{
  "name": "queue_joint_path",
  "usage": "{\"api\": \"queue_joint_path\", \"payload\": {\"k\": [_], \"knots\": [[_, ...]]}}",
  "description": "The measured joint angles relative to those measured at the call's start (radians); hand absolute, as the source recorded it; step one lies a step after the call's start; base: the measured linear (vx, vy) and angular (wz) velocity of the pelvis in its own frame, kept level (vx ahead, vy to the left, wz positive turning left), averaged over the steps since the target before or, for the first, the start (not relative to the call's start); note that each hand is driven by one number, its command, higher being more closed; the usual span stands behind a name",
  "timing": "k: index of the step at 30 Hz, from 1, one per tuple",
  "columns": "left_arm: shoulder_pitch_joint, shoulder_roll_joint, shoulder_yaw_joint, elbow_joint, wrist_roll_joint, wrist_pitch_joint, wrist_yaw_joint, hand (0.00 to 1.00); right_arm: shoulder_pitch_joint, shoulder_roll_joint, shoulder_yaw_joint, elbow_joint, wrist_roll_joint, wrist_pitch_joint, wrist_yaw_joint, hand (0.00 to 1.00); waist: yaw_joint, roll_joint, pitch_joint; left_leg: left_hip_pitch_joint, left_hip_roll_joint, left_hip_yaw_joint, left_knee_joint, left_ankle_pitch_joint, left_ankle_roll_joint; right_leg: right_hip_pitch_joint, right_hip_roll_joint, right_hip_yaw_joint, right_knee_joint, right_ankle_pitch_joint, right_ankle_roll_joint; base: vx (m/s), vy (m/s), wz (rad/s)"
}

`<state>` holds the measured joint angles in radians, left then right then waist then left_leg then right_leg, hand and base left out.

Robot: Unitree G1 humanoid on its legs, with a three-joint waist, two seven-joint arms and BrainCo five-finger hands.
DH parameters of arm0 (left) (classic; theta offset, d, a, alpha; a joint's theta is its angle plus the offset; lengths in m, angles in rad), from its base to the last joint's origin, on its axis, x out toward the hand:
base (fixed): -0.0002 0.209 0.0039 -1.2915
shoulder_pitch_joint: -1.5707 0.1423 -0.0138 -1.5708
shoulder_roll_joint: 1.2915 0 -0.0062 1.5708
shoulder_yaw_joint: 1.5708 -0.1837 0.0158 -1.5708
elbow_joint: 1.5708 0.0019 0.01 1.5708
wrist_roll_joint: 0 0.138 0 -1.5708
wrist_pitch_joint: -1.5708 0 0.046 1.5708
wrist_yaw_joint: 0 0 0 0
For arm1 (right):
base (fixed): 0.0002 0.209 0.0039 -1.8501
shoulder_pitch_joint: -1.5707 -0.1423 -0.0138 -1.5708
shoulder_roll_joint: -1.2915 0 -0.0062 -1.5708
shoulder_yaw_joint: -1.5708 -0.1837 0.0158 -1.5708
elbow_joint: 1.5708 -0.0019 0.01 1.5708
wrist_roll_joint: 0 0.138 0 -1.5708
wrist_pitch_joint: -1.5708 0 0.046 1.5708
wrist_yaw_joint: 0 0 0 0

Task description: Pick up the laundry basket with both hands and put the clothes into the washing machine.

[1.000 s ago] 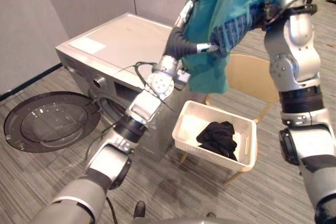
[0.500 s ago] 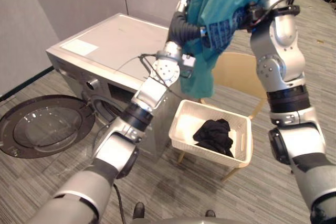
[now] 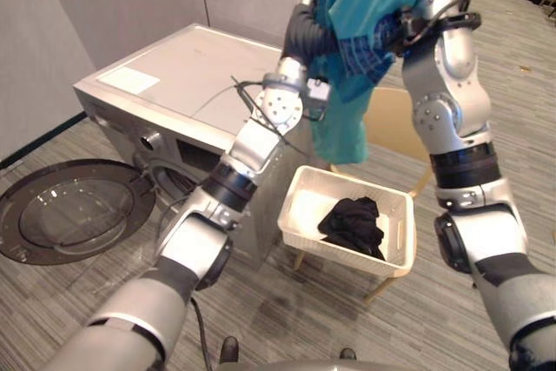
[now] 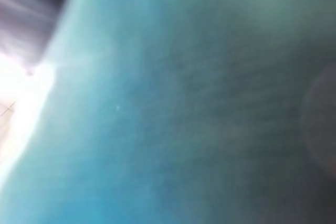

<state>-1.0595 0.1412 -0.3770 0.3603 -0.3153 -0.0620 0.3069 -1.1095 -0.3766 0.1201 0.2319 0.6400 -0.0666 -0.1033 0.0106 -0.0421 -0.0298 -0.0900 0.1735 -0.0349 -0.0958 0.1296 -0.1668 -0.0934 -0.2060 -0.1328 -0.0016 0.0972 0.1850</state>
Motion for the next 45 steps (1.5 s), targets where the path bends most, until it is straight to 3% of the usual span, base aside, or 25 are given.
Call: {"api": "queue_joint_path", "payload": {"k": [2,3,21,22,32,37,45], "knots": [[0.0,0.0,0.0,0.0,0.0,0.0,0.0,0.0,0.001,0.0,0.0,0.0,0.011,0.0,0.0,1.0,-0.001,0.0,0.0,0.0,0.0,0.0,0.0,0.0,0.0,0.0,0.0,0.001,0.0,0.0,0.0,0.0,0.0,0.0],[0.0,0.0,0.0,0.0,-0.001,0.0,0.0,1.0,0.002,0.001,0.0,0.0,0.019,0.0,0.001,1.0,-0.001,0.0,0.0,0.001,0.0,0.002,0.0,0.0,0.0,0.0,0.0,0.002,0.0,0.0,0.0,0.0,0.0,0.0],[0.0,0.002,-0.004,-0.049,0.004,0.0,0.0,1.0,0.052,0.018,0.015,-0.025,0.097,-0.006,0.028,1.0,-0.002,-0.005,-0.004,0.012,0.0,0.017,0.0,-0.004,-0.004,-0.001,0.0,0.023,-0.003,0.0,0.0,0.0,0.004,-0.03],[0.0,0.002,-0.006,-0.049,0.007,0.002,0.0,1.0,0.063,0.019,0.013,-0.031,0.098,-0.008,0.036,0.0,-0.001,-0.008,-0.007,0.012,0.0,0.017,0.0,-0.005,-0.004,-0.001,0.0,0.023,-0.003,0.0,0.0,0.0,0.0,0.0],[0.024,0.015,-0.009,-0.12,0.015,0.009,-0.001,1.0,0.191,0.031,-0.009,-0.173,0.118,-0.018,0.043,0.0,0.0,-0.013,-0.023,0.016,-0.002,0.035,0.0,-0.007,-0.004,-0.002,-0.002,0.027,-0.01,-0.003,-0.005,0.0,0.003,-0.02],[0.023,0.044,0.021,-0.165,0.044,0.009,0.001,1.0,0.363,-0.017,-0.064,-0.332,0.112,-0.007,0.085,0.0,-0.028,-0.002,-0.039,0.02,-0.004,0.05,0.0,-0.01,-0.006,-0.007,-0.004,0.035,-0.022,-0.001,-0.002,0.0,0.01,-0.09],[0.035,0.104,0.133,-0.167,0.088,0.006,0.005,1.0,0.495,-0.182,-0.421,-0.346,0.062,-0.006,0.056,0.0,-0.061,0.039,-0.065,0.025,-0.008,0.1,-0.001,-0.019,-0.002,-0.026,-0.005,0.088,-0.038,0.014,0.009,-0.01,0.007,-0.18]]}}
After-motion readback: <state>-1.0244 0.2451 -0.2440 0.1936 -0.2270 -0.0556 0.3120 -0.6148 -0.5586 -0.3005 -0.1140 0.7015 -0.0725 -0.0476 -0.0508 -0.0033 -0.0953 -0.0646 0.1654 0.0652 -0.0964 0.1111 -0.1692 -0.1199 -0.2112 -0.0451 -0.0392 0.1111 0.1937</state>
